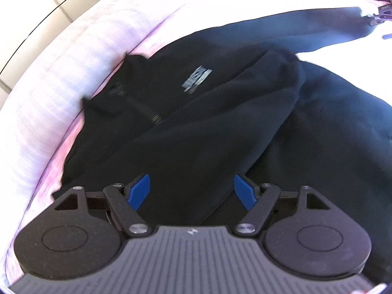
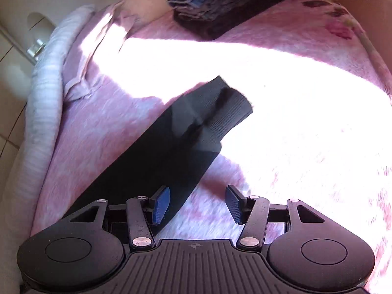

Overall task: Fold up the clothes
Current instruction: 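Lay the sleeve across the jacket body and open the right gripper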

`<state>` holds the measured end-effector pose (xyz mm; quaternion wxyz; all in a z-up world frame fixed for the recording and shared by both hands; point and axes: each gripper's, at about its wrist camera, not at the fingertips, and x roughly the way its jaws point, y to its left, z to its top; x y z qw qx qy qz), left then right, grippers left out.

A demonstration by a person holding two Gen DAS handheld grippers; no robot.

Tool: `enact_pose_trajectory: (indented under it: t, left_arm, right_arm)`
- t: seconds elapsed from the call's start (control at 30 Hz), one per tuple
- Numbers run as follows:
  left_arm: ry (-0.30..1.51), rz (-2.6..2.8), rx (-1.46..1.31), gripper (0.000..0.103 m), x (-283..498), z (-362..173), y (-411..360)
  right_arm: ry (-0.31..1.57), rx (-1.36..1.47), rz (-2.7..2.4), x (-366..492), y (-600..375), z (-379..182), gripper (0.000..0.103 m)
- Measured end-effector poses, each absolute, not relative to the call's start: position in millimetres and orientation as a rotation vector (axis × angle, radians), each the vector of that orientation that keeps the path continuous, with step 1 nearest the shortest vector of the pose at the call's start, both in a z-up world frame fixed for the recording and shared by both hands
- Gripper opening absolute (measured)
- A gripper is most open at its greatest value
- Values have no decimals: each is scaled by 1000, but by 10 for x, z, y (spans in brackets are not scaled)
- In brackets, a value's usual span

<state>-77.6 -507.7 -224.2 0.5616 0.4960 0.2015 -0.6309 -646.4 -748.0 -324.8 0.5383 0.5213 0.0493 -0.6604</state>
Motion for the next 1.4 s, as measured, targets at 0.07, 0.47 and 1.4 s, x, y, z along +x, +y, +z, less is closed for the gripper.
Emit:
enact_pose_trajectory:
  t: [0.07,0.47,1.4]
  left_arm:
    - [465,-1511,1177,73,-953,-2252,-5189]
    - [460,-1528,1152,73,-1210,-2152,-5196]
    - [701,-1123,857,73,1006,-2092,-3072]
  right_arm:
    - [77,1251,-1583,-6632,-7589,-3286,54]
    - [349,772,-1431,-5553,-7851,-2374,12]
    - [781,3,-248,201,-5012,-2659,12]
